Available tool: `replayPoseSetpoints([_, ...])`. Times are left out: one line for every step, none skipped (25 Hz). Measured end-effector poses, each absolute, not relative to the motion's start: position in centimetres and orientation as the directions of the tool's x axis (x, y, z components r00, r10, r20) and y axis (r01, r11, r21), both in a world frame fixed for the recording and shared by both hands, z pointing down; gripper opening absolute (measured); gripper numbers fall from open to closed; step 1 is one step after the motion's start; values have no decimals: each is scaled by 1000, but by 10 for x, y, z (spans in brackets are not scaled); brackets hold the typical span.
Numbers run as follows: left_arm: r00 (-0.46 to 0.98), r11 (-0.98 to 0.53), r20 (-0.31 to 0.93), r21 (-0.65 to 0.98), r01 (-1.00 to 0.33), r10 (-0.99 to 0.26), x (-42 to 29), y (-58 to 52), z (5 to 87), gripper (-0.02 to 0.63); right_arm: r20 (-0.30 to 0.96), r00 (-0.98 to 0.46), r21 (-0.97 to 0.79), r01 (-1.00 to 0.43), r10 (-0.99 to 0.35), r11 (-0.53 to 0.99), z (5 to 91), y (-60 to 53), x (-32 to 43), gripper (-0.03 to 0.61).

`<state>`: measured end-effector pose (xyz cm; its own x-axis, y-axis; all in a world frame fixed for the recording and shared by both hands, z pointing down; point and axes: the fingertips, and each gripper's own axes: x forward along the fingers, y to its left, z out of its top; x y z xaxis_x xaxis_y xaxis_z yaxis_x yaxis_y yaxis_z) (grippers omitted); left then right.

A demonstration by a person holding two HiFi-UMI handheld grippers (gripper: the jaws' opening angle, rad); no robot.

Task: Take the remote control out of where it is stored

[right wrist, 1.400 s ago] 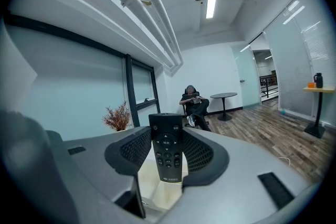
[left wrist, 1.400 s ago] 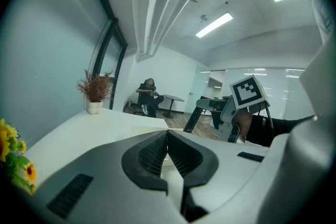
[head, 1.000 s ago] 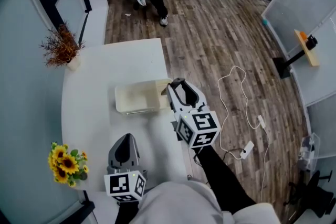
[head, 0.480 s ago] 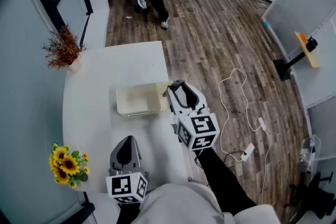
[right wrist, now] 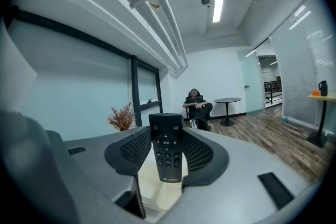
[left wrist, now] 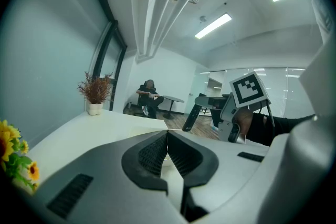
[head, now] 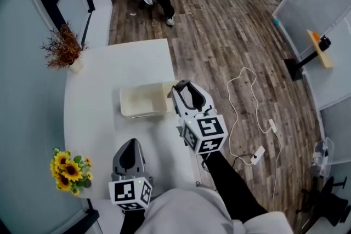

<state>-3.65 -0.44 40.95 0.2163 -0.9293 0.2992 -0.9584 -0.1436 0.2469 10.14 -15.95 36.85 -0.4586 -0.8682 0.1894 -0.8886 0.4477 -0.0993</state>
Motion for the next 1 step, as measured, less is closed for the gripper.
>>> replayPoseSetpoints([216,-144,300,247,-958,-929,-36,-4,410,9,189,-460,-100,-888,-868,449,368,-160,101,184])
